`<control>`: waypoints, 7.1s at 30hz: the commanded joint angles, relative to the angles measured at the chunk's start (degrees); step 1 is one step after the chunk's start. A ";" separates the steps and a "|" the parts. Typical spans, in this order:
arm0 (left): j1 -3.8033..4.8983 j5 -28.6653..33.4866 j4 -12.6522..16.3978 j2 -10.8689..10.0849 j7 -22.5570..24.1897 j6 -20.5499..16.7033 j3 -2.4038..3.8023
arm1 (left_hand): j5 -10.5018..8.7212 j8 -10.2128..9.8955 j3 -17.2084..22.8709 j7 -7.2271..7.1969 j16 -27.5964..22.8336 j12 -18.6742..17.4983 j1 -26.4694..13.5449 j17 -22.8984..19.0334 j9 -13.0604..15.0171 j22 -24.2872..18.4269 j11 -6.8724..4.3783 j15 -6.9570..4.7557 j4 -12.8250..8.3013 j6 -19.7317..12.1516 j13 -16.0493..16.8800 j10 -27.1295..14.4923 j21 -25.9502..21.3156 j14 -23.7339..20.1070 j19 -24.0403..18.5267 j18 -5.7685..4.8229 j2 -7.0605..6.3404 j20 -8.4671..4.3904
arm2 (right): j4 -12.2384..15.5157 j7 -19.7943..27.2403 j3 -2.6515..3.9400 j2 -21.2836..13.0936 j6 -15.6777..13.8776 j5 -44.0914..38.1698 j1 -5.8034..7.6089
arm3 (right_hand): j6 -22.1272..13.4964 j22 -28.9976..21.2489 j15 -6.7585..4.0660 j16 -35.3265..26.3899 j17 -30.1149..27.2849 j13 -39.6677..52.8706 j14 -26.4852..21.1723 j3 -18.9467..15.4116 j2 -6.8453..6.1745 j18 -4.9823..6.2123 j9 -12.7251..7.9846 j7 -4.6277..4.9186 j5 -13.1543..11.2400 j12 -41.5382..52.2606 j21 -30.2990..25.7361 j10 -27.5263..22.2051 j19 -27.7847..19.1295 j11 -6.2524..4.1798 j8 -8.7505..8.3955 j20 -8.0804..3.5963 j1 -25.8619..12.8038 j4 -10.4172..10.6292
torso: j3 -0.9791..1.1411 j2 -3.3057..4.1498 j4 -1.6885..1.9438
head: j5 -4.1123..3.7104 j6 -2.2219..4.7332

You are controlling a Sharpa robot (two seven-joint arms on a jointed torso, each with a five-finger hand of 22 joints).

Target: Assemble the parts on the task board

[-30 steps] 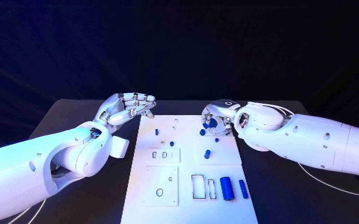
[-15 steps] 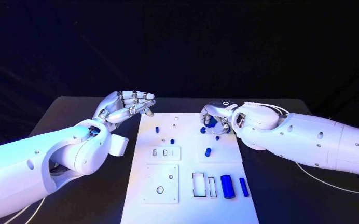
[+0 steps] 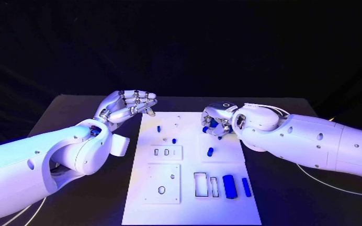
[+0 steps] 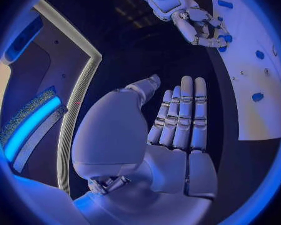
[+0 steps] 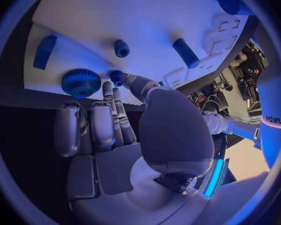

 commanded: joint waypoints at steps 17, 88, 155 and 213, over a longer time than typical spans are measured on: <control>0.13 0.57 -0.05 0.01 0.01 1.20 0.06 | 0.10 -0.32 0.47 0.48 0.63 -0.18 -0.32 0.24 0.16 0.26 0.09 -0.14 -0.26 -0.03 0.10 0.09 0.65 -0.49 -0.50 1.06 0.39 -0.04 | -0.53 -0.26 -0.03 0.78 0.22 -0.77 -0.20 | 3.73 2.73 -1.15 2.05 0.80 1.64 2.23 1.68 3.14 -1.00 2.69 -1.47 -1.57 1.57 1.82 4.26 1.33 -1.41 2.51 -0.94 1.74 -0.20 | -0.06 0.17 0.07 | 0.07 -0.31; 1.57 1.28 -0.49 0.78 -0.29 1.85 0.06 | 0.09 -0.35 0.67 0.52 1.02 -0.20 -0.16 0.45 0.26 0.55 0.12 -0.13 -0.38 -0.06 0.10 0.06 1.14 -0.77 -0.77 1.05 0.53 -0.06 | -11.91 -2.54 0.27 15.25 -11.73 -1.34 -0.74 | 3.11 3.68 -1.09 2.25 -0.19 2.31 2.01 3.00 3.34 -1.12 4.85 -1.10 -2.68 0.75 2.24 3.87 1.49 -1.24 2.80 -1.04 1.90 -1.58 | -0.22 0.79 0.73 | 1.95 -0.36; 1.95 1.68 -1.45 0.30 -0.33 4.18 0.04 | 0.05 -0.52 0.68 0.65 1.39 -0.30 -0.30 0.63 0.34 0.87 0.25 0.00 -0.37 -0.34 0.06 -0.21 1.66 -1.23 -1.26 1.00 0.48 0.00 | -1.99 -3.88 0.85 -3.49 -5.30 14.53 1.36 | -6.13 1.24 -0.21 12.63 11.74 41.29 3.58 -22.70 1.11 0.05 5.75 0.30 -4.89 53.70 -4.00 -5.50 -1.59 -0.65 -3.08 -0.11 8.09 15.34 | 0.06 0.17 -0.64 | 1.67 -0.11; 1.93 2.13 -2.41 0.99 -0.95 5.72 0.03 | 0.06 -0.62 0.97 0.72 1.99 -0.31 -0.04 0.86 0.48 1.32 0.29 -0.02 -0.46 -0.49 0.05 -0.47 2.46 -1.33 -1.54 1.08 1.00 0.00 | 1.26 -7.69 0.87 1.00 -13.16 1.34 0.20 | -0.16 10.13 -1.98 16.17 18.76 59.25 5.20 -6.77 3.48 -1.99 5.96 -2.05 -3.00 70.17 3.40 7.20 4.53 -2.83 1.54 -1.71 7.47 12.09 | 0.13 0.51 -0.28 | 1.82 -0.49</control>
